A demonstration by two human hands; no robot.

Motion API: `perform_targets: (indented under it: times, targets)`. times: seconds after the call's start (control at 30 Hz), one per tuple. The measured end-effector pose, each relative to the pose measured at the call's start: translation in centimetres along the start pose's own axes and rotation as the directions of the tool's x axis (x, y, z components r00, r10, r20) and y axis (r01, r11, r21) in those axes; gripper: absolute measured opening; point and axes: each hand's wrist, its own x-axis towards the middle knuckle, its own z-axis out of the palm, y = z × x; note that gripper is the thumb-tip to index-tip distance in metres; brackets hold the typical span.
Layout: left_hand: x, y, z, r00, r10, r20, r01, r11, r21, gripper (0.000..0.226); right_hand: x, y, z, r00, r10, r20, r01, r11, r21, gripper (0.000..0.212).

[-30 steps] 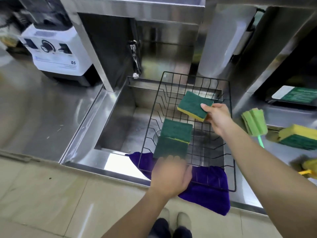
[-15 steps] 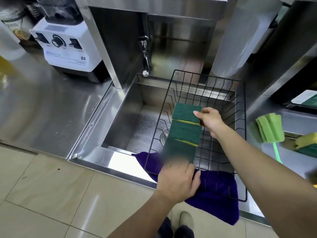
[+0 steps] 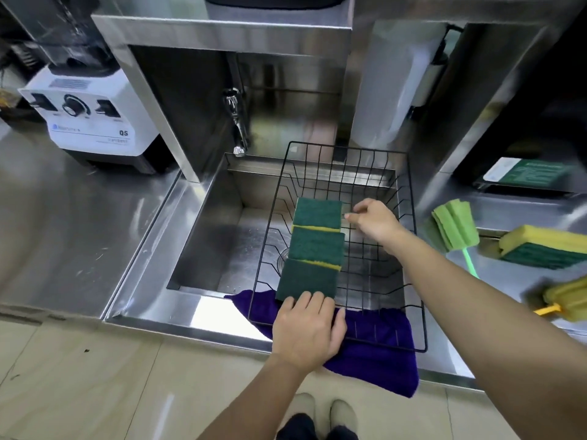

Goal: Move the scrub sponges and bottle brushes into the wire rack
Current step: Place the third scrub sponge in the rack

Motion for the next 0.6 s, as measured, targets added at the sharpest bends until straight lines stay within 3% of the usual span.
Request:
perform_targets:
  times: [0.07,0.17,0.23,0.3,0.33,0.43,0.6]
  targets:
    - [0.0,0.0,-0.1,1.0,0.009,0.006,-0.009,1.0,0.001,0.032,-0.6,0.5,-1.7,1.0,-0.024,-0.003,0.024,0.999,0.039,0.03]
    - [0.0,0.0,0.1,0.999,0.026,-0.025,-0.026,0.999,0.023,0.035,-2.0,1.6,-4.4,0.996,-0.05,-0.079,0.059,0.991,0.122,0.003]
    - [0.1,0.1,0.2,0.999,0.034,-0.035,-0.033,0.999,0.029,0.036,-3.0,2.3,-6.2,0.979,-0.066,-0.195,0.103,0.977,0.185,0.015]
    - [0.3,1.3,0.4,0.993,0.094,-0.064,-0.093,0.995,0.022,0.037,-4.7,3.8,-9.2,0.944,-0.076,-0.322,0.149,0.967,0.208,0.008]
    - [0.5,2.2,0.6,0.989,0.131,-0.067,-0.131,0.991,0.014,0.037,-5.7,5.1,-11.1,0.914,-0.092,-0.396,0.167,0.973,0.159,0.013]
    - [0.4,1.5,0.4,0.994,0.096,-0.049,-0.095,0.995,0.02,0.036,-6.3,5.9,-12.3,0.884,-0.155,-0.441,0.149,0.988,-0.049,0.031]
    - [-0.2,5.0,1.2,0.993,0.117,-0.003,-0.117,0.993,0.015,0.036,-6.3,10.8,-14.5,0.889,-0.088,-0.45,-0.099,0.921,-0.376,0.054]
